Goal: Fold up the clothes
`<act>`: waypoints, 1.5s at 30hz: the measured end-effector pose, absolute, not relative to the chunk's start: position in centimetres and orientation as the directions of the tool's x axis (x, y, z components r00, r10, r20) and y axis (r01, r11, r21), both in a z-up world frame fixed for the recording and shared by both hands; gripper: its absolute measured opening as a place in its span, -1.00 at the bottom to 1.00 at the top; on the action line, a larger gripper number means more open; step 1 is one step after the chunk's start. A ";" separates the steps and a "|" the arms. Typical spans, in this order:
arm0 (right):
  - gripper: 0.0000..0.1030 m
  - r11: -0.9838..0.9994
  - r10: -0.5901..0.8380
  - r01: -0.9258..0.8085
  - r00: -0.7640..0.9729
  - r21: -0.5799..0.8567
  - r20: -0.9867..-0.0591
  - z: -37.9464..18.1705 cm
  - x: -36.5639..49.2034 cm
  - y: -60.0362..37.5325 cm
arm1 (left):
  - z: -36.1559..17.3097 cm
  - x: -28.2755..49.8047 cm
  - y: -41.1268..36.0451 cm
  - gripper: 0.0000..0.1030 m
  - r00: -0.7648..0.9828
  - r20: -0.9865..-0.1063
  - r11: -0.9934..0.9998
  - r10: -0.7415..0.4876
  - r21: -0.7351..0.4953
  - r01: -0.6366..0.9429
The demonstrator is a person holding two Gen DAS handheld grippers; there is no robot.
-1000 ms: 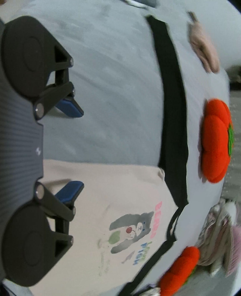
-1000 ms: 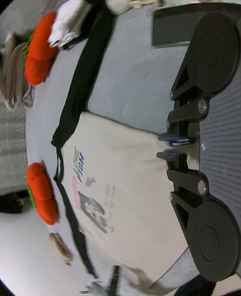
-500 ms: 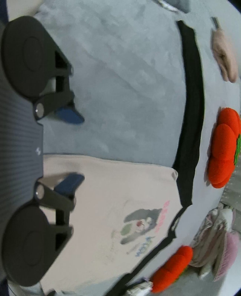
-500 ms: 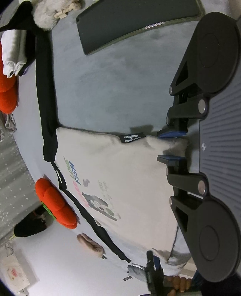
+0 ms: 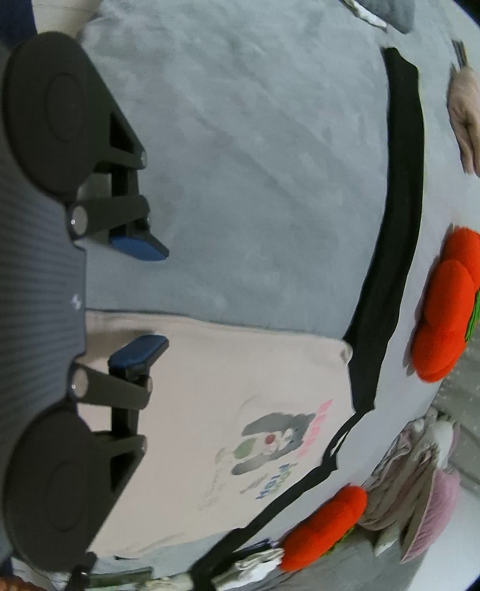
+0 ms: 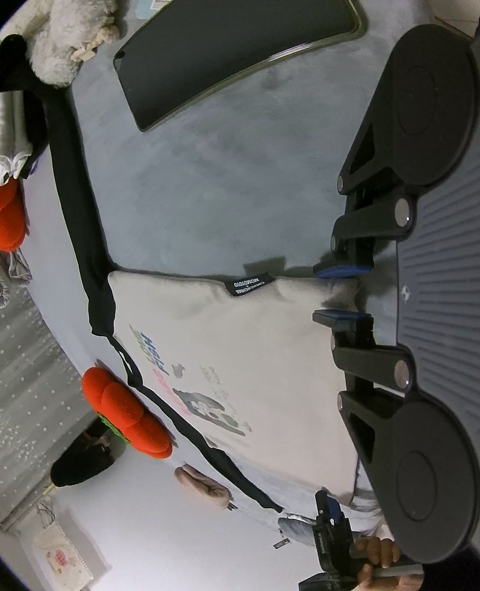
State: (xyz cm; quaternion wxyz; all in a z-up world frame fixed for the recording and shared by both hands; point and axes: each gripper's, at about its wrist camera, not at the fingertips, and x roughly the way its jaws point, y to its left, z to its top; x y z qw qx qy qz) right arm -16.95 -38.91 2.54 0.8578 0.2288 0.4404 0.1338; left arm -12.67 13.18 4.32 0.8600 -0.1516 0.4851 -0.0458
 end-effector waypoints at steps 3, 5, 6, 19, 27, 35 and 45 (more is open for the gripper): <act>-0.64 0.863 0.427 -0.029 0.577 0.505 -0.696 2.5 -17.0 -38.8 | 4.4 -13.4 12.3 -0.11 0.525 -0.816 0.952 -0.242 -0.304 -0.034; -0.64 0.863 0.429 -0.031 0.575 0.505 -0.697 2.4 -16.9 -38.8 | 4.4 -13.7 11.6 -0.20 0.524 -0.817 0.958 -0.239 -0.288 -0.011; -0.64 0.864 0.428 -0.034 0.574 0.502 -0.698 2.3 -16.8 -38.7 | 4.3 -13.8 11.2 -0.41 0.523 -0.819 0.961 -0.236 -0.276 0.001; -0.81 0.907 0.383 -0.109 0.617 0.407 -0.687 3.3 -18.3 -37.8 | 6.3 -15.5 12.2 -0.84 0.598 -0.769 0.965 -0.228 -0.262 0.030; -0.82 0.885 0.437 -0.181 0.643 0.430 -0.629 4.2 -21.5 -36.7 | 6.9 -17.3 13.9 -0.84 0.629 -0.751 0.965 -0.201 -0.263 -0.005; -0.81 0.914 0.385 -0.151 0.612 0.376 -0.691 3.5 -20.5 -36.6 | 4.9 -16.4 10.6 -0.84 0.588 -0.804 0.996 -0.090 -0.075 0.050; -0.59 0.937 0.345 -0.184 0.620 0.297 -0.705 4.1 -20.7 -36.2 | 5.1 -16.0 10.3 -0.11 0.603 -0.797 0.999 -0.030 -0.018 0.026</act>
